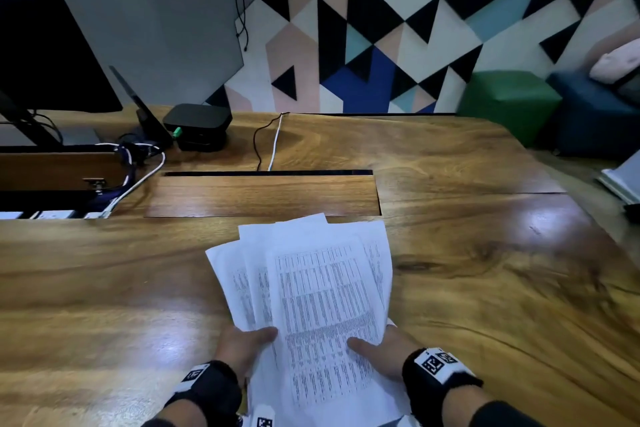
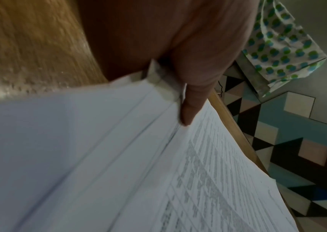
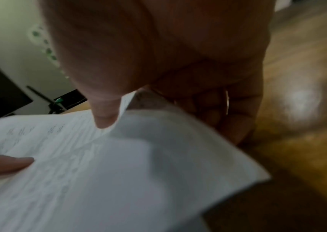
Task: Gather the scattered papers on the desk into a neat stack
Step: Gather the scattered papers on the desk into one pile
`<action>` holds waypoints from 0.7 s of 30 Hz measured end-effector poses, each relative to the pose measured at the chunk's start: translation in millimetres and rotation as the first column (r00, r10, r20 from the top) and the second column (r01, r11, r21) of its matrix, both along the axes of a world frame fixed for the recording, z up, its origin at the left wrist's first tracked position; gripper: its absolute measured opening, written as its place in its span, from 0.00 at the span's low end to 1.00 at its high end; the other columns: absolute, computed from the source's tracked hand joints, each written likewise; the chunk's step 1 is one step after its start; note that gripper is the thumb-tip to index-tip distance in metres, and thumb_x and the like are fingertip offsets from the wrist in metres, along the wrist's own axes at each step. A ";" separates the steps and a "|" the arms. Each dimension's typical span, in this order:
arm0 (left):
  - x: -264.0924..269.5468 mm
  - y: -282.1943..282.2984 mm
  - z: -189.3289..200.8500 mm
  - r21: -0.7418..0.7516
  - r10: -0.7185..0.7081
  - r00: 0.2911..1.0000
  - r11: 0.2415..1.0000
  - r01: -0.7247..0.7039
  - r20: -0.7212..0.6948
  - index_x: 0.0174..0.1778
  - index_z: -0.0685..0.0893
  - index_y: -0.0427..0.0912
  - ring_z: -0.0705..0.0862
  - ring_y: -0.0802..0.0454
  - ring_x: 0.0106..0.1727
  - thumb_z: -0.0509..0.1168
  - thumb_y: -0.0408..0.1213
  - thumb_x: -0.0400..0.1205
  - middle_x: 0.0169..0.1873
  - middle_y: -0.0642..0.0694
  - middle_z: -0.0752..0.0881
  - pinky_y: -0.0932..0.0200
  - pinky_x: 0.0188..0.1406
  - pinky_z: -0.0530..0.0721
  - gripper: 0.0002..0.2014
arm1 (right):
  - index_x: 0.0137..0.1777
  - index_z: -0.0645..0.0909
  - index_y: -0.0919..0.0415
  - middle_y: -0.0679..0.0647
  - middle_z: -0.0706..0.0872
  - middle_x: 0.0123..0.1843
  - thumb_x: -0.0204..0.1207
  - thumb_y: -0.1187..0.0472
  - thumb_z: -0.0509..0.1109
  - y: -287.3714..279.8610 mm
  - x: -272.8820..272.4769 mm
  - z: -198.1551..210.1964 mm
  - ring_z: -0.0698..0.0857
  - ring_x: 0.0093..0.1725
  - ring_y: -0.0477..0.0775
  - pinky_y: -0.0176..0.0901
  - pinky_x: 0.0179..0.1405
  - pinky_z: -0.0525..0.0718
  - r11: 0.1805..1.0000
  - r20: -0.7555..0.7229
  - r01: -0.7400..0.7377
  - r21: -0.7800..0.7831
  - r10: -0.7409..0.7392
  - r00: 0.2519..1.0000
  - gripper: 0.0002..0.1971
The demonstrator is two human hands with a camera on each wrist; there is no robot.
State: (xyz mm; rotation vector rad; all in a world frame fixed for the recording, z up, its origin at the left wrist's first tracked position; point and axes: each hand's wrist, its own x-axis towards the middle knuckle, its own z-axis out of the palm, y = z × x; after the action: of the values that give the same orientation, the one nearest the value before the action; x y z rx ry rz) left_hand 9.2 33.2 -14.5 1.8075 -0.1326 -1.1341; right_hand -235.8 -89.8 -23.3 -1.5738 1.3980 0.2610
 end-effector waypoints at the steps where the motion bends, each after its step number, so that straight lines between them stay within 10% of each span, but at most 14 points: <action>1: -0.7 -0.8 -0.3 0.003 -0.004 1.000 1.000 0.004 -0.015 0.56 0.89 0.28 0.94 0.35 0.44 0.77 0.20 0.71 0.46 0.33 0.94 0.34 0.52 0.90 0.16 | 0.71 0.79 0.42 0.42 0.88 0.67 0.48 0.12 0.62 -1.1 -2.7 6.1 0.87 0.64 0.51 0.48 0.67 0.83 0.997 -0.027 -0.052 -0.058 0.050 0.998 0.53; 6: -2.9 -2.5 7.2 -0.040 -0.052 0.993 0.998 0.048 -0.105 0.55 0.88 0.28 0.93 0.31 0.46 0.74 0.20 0.74 0.46 0.32 0.94 0.35 0.52 0.90 0.14 | 0.67 0.78 0.46 0.52 0.84 0.67 0.57 0.28 0.77 -19.0 -20.8 14.0 0.83 0.67 0.56 0.57 0.70 0.82 0.938 0.101 0.236 -0.252 -0.217 0.971 0.39; 10: 2.4 2.2 23.3 -0.119 -0.146 0.962 0.986 0.121 -0.231 0.62 0.86 0.30 0.91 0.27 0.54 0.72 0.21 0.74 0.55 0.29 0.92 0.33 0.57 0.87 0.19 | 0.62 0.84 0.60 0.57 0.94 0.54 0.64 0.60 0.87 -25.0 -28.8 24.4 0.94 0.51 0.59 0.54 0.51 0.91 0.870 0.479 0.480 0.115 -0.472 0.740 0.26; 13: 4.8 7.0 25.3 -0.121 -0.168 0.939 0.983 0.137 -0.300 0.60 0.87 0.30 0.91 0.27 0.53 0.70 0.22 0.75 0.55 0.27 0.91 0.35 0.52 0.89 0.16 | 0.61 0.88 0.67 0.64 0.94 0.55 0.62 0.62 0.87 -25.5 -30.9 28.7 0.93 0.55 0.67 0.64 0.63 0.87 0.814 0.523 0.426 0.395 -0.580 0.624 0.26; 21: -4.7 4.5 0.1 0.068 -0.202 0.978 0.976 0.206 -0.054 0.55 0.90 0.33 0.94 0.35 0.46 0.83 0.33 0.62 0.45 0.37 0.95 0.34 0.56 0.89 0.25 | 0.59 0.86 0.74 0.71 0.93 0.54 0.71 0.76 0.74 -12.7 -31.6 2.7 0.90 0.57 0.74 0.74 0.68 0.81 0.767 0.314 0.405 0.498 -0.595 0.740 0.15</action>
State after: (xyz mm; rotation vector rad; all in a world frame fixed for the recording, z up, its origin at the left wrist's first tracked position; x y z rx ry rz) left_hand 4.5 37.7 -14.4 1.8628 -0.2570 -1.3407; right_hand -267.4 -102.5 -20.6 -0.7842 1.2404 -0.1555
